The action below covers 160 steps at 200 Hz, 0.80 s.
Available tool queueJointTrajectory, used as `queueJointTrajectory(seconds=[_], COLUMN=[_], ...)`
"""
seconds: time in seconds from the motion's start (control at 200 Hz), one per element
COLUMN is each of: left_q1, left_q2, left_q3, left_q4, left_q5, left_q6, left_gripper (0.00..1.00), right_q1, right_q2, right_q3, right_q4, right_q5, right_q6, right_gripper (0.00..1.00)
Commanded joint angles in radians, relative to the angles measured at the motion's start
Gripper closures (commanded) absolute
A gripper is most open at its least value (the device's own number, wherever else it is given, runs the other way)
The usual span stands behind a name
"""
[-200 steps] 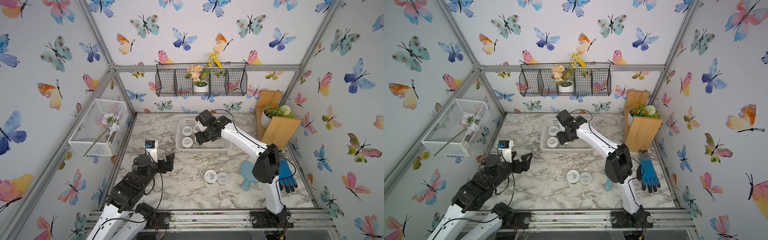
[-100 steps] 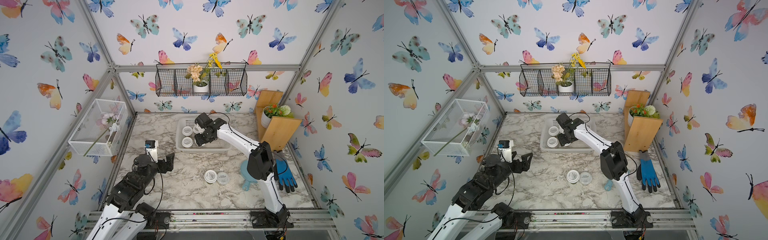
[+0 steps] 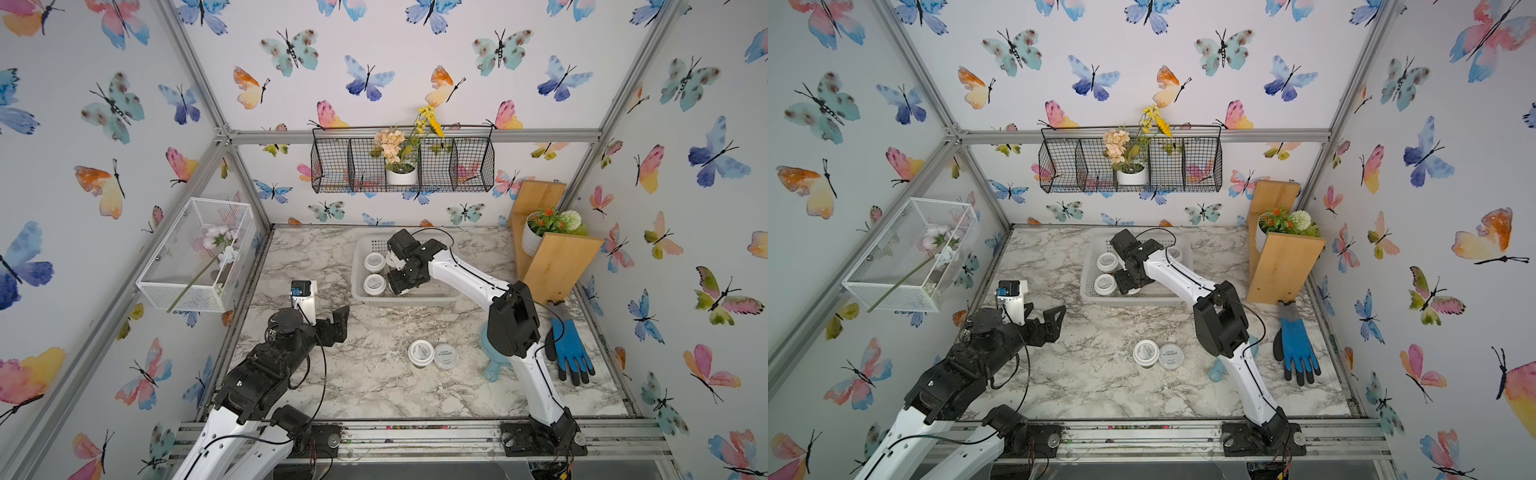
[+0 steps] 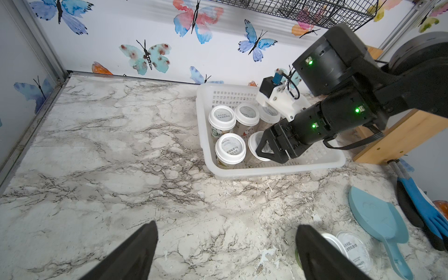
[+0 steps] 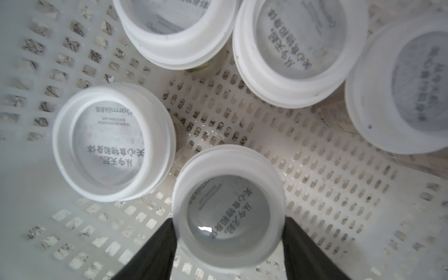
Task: Put the yogurt in the basket
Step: Place the yogurt in the basket.
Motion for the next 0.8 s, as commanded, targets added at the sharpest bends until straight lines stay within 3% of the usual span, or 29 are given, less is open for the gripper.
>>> queueJointTrajectory(seconds=[0.0,0.33,0.476,0.796], left_q1=[-0.001,0.0,0.0,-0.001], left_q2=[0.002,0.005,0.006,0.008], left_q3=[-0.012,-0.012,-0.013,-0.012], left_q4=[0.01,0.01,0.011,0.009], left_q5=[-0.028,-0.03,-0.03,-0.031], left_q6=[0.002,0.002,0.003,0.002], left_gripper=[0.05,0.05,0.06,0.06], right_q1=[-0.004,-0.004,-0.004,-0.004], right_q2=[0.027,0.008,-0.047,-0.217], right_q3=[0.033,0.035,-0.001,-0.132], right_q4=[0.004,0.01,0.047,0.11], right_q5=[0.028,0.026,0.01,-0.058], right_q6=[-0.001,0.011,0.019,0.049], right_gripper=[0.3,0.19,0.11,0.06])
